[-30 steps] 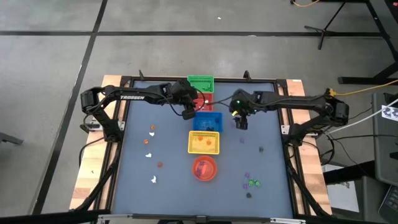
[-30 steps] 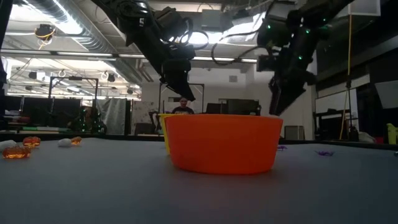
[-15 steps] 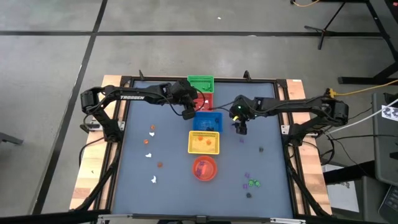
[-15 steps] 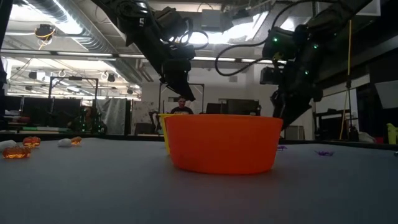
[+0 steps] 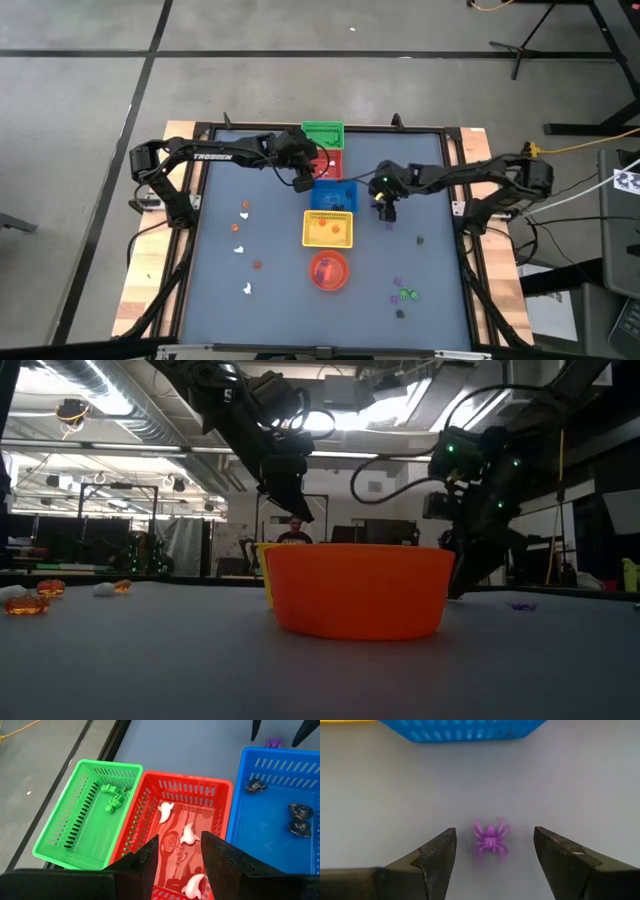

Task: Sort Halloween decoration
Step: Put the purple spider toy into the orange bin

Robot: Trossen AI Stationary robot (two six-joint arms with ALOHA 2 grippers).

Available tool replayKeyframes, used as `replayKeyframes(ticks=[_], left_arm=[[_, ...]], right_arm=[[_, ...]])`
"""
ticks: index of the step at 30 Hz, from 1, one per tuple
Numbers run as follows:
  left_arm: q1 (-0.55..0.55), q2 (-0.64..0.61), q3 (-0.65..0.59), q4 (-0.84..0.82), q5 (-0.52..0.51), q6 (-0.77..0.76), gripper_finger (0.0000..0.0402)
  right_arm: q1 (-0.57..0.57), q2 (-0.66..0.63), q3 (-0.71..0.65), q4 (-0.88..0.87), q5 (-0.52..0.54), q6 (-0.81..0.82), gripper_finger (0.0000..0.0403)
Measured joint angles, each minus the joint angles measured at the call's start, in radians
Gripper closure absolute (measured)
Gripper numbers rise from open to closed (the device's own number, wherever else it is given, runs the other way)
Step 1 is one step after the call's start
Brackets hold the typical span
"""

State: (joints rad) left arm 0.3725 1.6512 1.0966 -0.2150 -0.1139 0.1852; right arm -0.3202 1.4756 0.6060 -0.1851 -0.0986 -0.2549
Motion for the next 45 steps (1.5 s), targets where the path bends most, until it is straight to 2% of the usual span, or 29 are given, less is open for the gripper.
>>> replayKeyframes(ticks=[12,16,24,29,36,45], left_arm=[[0.0,0.0,0.0,0.0,0.0,0.0,0.027],[0.0,0.0,0.0,0.0,0.0,0.0,0.027],[0.0,0.0,0.0,0.0,0.0,0.0,0.027],[0.0,0.0,0.0,0.0,0.0,0.0,0.0269],[0.0,0.0,0.0,0.0,0.0,0.0,0.0269],[0.0,0.0,0.0,0.0,0.0,0.0,0.0269]], right_arm=[[0.0,0.063,0.005,0.011,-0.011,0.001,0.0144],[0.0,0.064,0.004,0.009,-0.014,0.001,0.0175],[0.0,0.065,0.003,0.006,-0.028,0.0,0.0265],[0.0,0.065,0.003,0.006,-0.026,0.0,0.0303],[0.0,0.066,0.003,0.006,-0.022,0.0,0.0332],[-0.001,0.067,0.008,0.002,-0.029,0.0,0.0336]])
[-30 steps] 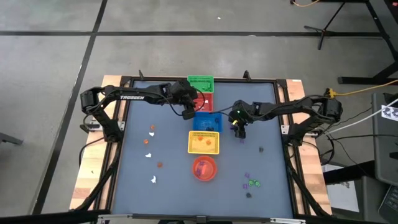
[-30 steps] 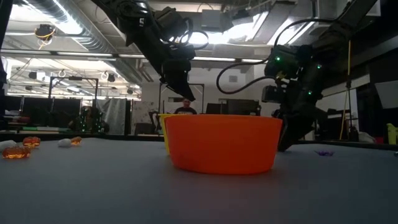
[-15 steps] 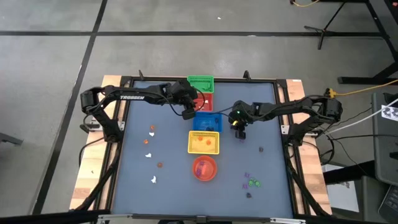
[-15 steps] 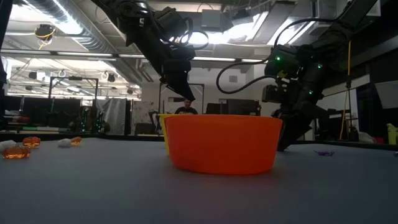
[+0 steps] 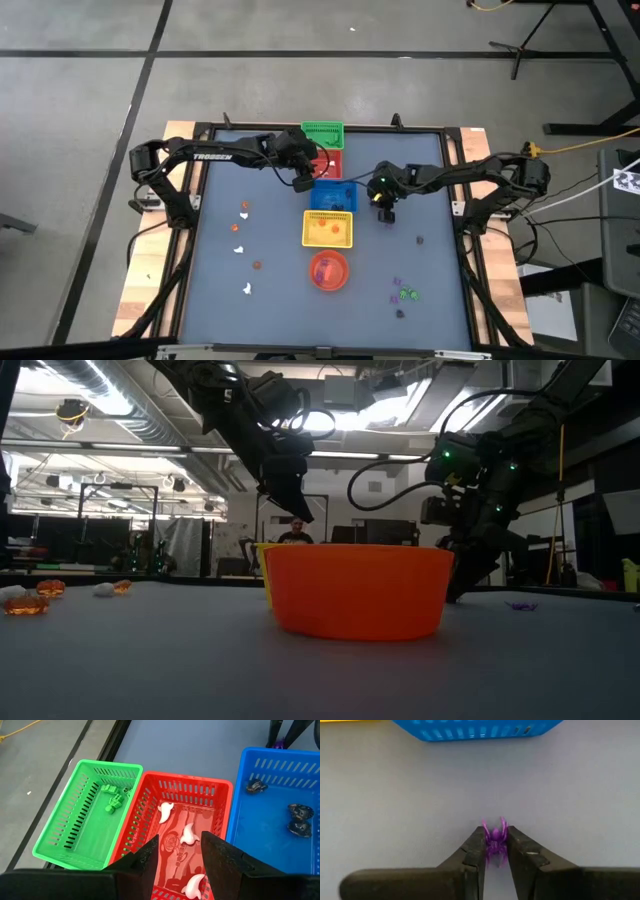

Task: Sort Halloween decoration
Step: Put the purple spider toy into the orange bin

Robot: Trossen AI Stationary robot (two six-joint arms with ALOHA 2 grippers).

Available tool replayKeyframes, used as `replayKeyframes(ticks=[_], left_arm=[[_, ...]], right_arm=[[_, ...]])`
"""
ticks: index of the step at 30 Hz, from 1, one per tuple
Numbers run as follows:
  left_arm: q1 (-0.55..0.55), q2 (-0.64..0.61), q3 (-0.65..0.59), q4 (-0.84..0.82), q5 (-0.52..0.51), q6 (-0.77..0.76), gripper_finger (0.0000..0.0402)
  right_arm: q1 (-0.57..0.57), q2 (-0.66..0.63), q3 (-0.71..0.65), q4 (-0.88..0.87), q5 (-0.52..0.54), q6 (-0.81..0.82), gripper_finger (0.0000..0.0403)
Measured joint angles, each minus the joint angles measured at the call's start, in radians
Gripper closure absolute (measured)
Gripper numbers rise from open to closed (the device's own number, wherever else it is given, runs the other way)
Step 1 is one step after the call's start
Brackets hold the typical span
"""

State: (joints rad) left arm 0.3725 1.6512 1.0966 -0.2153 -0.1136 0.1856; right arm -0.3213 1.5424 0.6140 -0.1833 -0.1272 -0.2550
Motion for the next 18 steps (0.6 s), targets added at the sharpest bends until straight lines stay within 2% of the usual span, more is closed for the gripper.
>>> replayKeyframes(ticks=[6,18], left_arm=[[0.0,0.0,0.0,0.0,0.0,0.0,0.0269],[0.0,0.0,0.0,0.0,0.0,0.001,0.0269]], right_arm=[[-0.001,0.005,0.057,-0.056,-0.036,0.039,0.0336],[0.0,0.003,0.228,-0.326,-0.072,0.042,0.0336]])
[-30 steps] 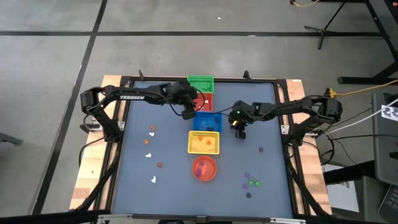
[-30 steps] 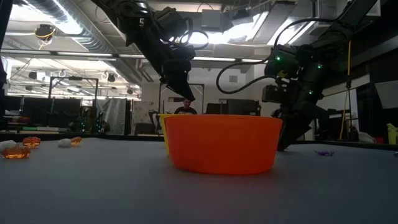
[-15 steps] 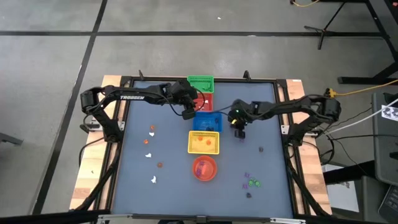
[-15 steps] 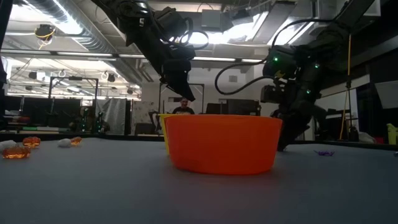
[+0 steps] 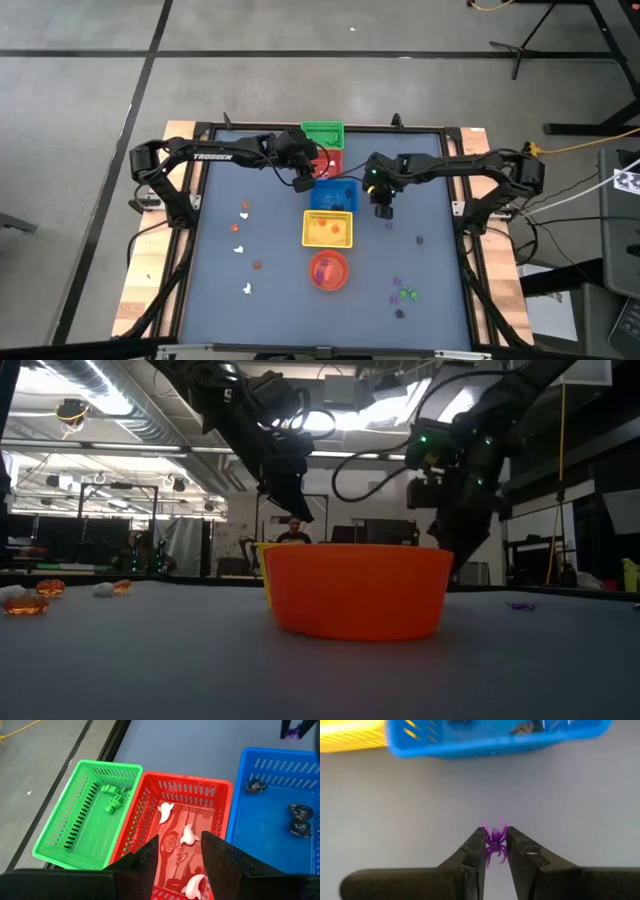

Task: Sort Halloween decoration
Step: Put the purple spider toy into the orange bin

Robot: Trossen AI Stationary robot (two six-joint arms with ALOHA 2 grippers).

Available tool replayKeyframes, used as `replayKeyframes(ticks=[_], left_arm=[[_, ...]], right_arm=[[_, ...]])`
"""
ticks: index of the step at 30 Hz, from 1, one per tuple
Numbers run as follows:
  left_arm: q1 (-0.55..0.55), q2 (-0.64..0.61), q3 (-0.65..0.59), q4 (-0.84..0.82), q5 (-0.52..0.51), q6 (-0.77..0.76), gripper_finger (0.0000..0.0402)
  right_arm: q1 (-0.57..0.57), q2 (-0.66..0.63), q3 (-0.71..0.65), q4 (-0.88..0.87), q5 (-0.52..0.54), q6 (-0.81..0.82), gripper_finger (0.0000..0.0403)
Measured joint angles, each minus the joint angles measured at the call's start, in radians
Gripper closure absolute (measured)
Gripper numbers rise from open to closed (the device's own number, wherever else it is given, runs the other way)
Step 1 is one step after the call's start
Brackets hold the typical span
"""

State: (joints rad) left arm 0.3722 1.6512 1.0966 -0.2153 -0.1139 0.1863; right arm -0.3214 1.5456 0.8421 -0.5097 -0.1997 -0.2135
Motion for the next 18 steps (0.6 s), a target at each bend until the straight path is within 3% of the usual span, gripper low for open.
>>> replayKeyframes(ticks=[5,11,18], left_arm=[[0.0,0.0,0.0,0.0,0.0,0.0,0.0269],[0.0,0.0,0.0,0.0,0.0,0.007,0.0269],[-0.013,-0.076,0.0,-0.103,0.0,0.007,0.0269]], right_arm=[[0.001,-0.001,0.079,-0.088,-0.099,0.022,0.0336],[0.015,-0.002,0.149,-0.086,-0.298,0.117,0.0336],[0.15,-0.002,0.177,0.043,-0.307,0.137,0.0336]])
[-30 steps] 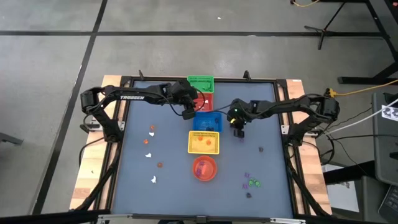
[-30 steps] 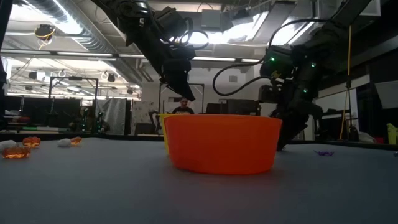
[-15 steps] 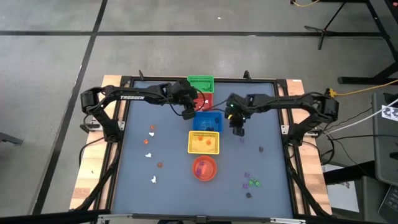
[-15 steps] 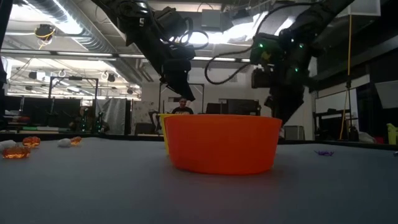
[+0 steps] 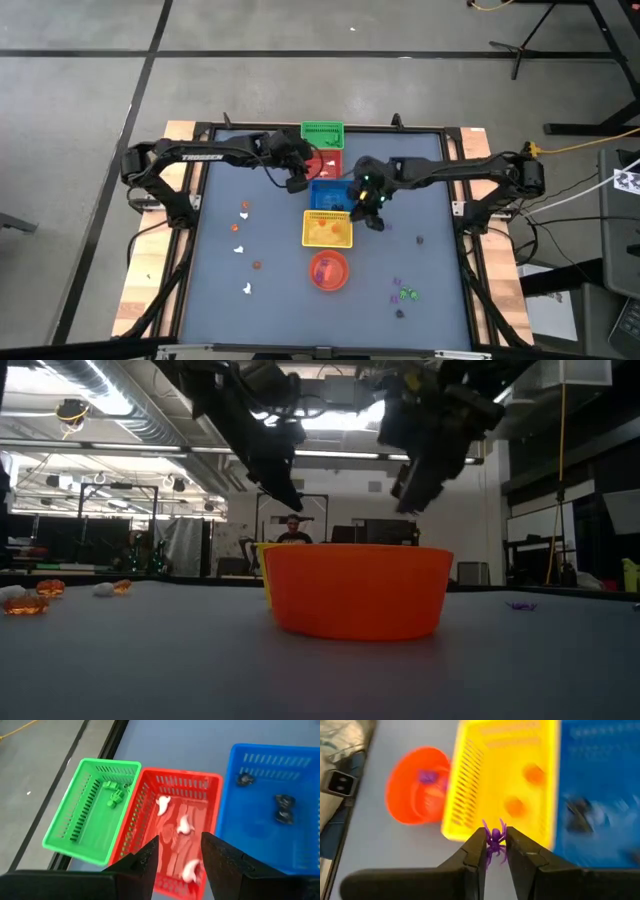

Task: Sort Halloween decoration
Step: Put the purple spider toy into the orange bin

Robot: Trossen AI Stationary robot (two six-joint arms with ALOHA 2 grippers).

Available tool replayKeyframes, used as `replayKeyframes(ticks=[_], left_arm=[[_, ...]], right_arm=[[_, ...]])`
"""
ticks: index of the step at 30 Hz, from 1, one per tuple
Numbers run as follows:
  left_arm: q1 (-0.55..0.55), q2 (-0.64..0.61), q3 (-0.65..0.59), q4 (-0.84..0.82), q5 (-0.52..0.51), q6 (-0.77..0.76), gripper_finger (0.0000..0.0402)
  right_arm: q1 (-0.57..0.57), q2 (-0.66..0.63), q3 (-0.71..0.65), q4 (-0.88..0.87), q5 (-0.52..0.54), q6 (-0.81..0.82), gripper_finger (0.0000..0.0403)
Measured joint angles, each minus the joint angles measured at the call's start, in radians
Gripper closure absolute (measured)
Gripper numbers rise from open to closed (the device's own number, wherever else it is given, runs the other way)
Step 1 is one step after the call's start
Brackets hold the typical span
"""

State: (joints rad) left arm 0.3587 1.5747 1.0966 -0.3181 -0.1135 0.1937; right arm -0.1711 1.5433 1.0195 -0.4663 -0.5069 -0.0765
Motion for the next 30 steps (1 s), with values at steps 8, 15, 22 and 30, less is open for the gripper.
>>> replayKeyframes(ticks=[8,15,22,30], left_arm=[[-0.048,-0.142,0.0,-0.209,0.002,-0.024,0.0269],[-0.116,-0.235,0.0,-0.427,0.004,-0.043,0.0269],[-0.163,-0.252,0.0,-0.454,0.003,-0.087,0.0269],[-0.179,-0.252,0.0,-0.421,0.004,-0.087,0.0269]], right_arm=[[0.162,0.0,0.0,0.2,0.086,0.001,0.0336],[0.271,0.0,0.0,0.291,0.198,-0.005,0.0336],[0.295,0.0,0.0,0.283,0.398,-0.006,0.0336],[0.288,0.0,0.0,0.284,0.436,-0.007,0.0336]])
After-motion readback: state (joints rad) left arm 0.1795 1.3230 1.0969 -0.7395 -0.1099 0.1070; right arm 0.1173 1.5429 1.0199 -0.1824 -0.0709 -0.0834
